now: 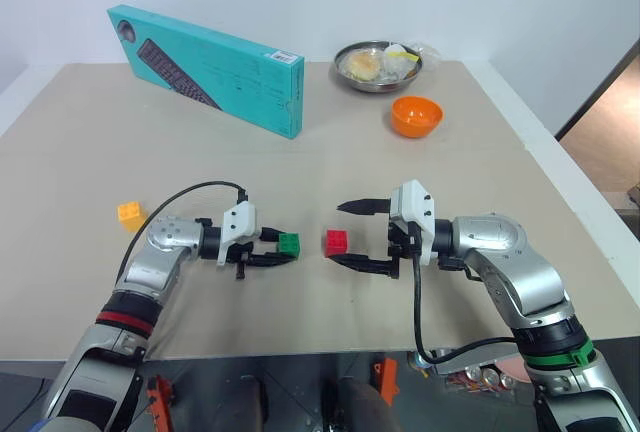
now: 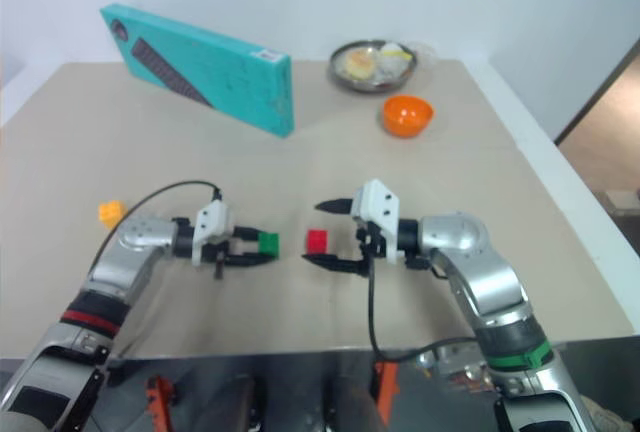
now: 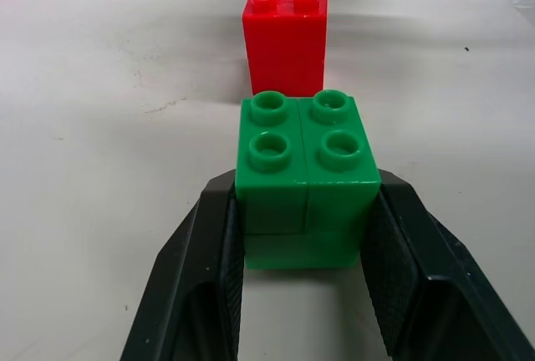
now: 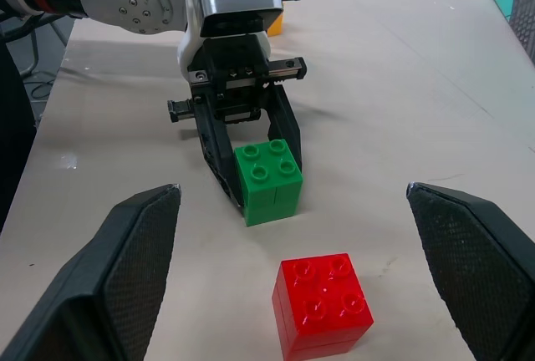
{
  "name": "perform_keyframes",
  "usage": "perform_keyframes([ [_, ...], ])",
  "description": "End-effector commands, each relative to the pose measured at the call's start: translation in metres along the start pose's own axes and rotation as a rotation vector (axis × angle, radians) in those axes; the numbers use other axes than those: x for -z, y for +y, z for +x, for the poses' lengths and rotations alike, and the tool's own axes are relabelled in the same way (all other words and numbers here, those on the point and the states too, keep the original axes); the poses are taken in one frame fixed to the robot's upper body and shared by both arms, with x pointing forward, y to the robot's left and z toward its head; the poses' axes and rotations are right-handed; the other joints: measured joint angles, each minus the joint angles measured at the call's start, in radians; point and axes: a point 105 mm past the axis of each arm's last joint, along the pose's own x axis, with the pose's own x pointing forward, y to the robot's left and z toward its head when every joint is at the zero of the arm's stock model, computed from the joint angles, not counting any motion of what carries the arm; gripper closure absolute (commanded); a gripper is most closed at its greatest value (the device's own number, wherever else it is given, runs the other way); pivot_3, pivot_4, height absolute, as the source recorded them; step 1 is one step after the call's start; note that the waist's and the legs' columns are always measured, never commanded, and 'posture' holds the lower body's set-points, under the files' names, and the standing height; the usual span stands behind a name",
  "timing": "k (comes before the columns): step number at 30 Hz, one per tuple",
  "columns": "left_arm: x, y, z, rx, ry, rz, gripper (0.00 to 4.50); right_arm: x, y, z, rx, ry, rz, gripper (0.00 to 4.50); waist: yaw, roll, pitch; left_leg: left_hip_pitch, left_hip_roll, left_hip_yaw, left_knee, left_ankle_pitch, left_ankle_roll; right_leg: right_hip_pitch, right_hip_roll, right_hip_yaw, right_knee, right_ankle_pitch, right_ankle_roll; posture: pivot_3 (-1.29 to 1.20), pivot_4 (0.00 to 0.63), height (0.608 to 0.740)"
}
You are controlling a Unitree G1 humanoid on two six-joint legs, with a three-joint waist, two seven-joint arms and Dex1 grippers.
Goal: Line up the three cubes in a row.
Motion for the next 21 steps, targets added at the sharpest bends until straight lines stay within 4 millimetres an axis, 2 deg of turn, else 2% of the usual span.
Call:
perform_keyframes([
  [1, -0.002, 0.006, -0.003, -0.008, 0.016, 0.013, 2.87, -0.009, -0.001, -0.002, -0.001, -0.015, -0.046, 0.00, 0.000, 0.000, 0.000, 0.000, 0.000, 0.000, 0.000, 0.000, 0.000, 0.000, 0.000, 0.000, 0.000, 0.000, 0.000, 0.00, 0.150, 0.740],
  [4, -0.002, 0.009, -0.007, -0.011, 0.026, 0.011, 2.87, -0.008, 0.000, -0.002, -0.001, -0.013, -0.046, 0.00, 0.000, 0.000, 0.000, 0.000, 0.000, 0.000, 0.000, 0.000, 0.000, 0.000, 0.000, 0.000, 0.000, 0.000, 0.000, 0.00, 0.150, 0.740],
  [5, -0.006, 0.012, -0.010, -0.027, 0.020, 0.007, 2.08, -0.008, 0.000, -0.002, -0.002, -0.012, -0.046, 0.00, -0.001, 0.000, 0.000, 0.000, 0.000, 0.000, 0.001, 0.000, 0.000, 0.000, 0.000, 0.000, 0.001, 0.000, 0.000, 0.00, 0.150, 0.740],
  [8, -0.012, 0.015, -0.016, -0.057, 0.009, 0.008, 1.19, -0.008, -0.001, -0.002, -0.001, -0.015, -0.045, 0.00, -0.001, 0.000, 0.000, 0.000, 0.000, 0.000, 0.000, 0.000, 0.000, 0.000, 0.000, 0.000, 0.001, 0.000, 0.000, 0.00, 0.150, 0.740],
  [11, -0.019, 0.011, -0.029, -0.085, 0.015, 0.011, 0.07, -0.008, -0.001, -0.001, -0.007, -0.017, -0.043, 0.00, -0.002, 0.000, 0.000, 0.000, 0.001, -0.001, 0.000, 0.000, 0.000, 0.000, 0.001, 0.000, 0.001, 0.000, 0.000, 0.00, 0.150, 0.740],
  [13, -0.021, 0.006, -0.034, -0.091, 0.022, 0.015, 0.01, -0.008, -0.001, 0.000, -0.011, -0.018, -0.043, 0.00, -0.003, 0.000, 0.000, 0.000, 0.001, 0.000, 0.000, 0.000, 0.000, 0.000, 0.001, 0.001, 0.001, 0.000, 0.000, 0.00, 0.150, 0.740],
  [18, -0.038, -0.008, -0.061, -0.196, -0.009, -0.089, 0.01, -0.008, -0.003, 0.003, -0.029, -0.024, -0.045, 0.00, -0.002, 0.000, 0.000, 0.000, 0.001, 0.000, 0.000, 0.000, 0.000, 0.000, 0.000, 0.000, 0.001, 0.000, 0.000, 0.00, 0.150, 0.740],
  [21, -0.046, -0.009, -0.080, -0.360, -0.067, -0.183, 0.01, -0.007, -0.005, 0.005, -0.042, -0.027, -0.047, 0.00, -0.006, -0.001, 0.000, 0.001, 0.002, -0.002, 0.000, 0.000, 0.000, 0.000, 0.000, 0.002, 0.001, 0.000, 0.000, 0.00, 0.150, 0.740],
])
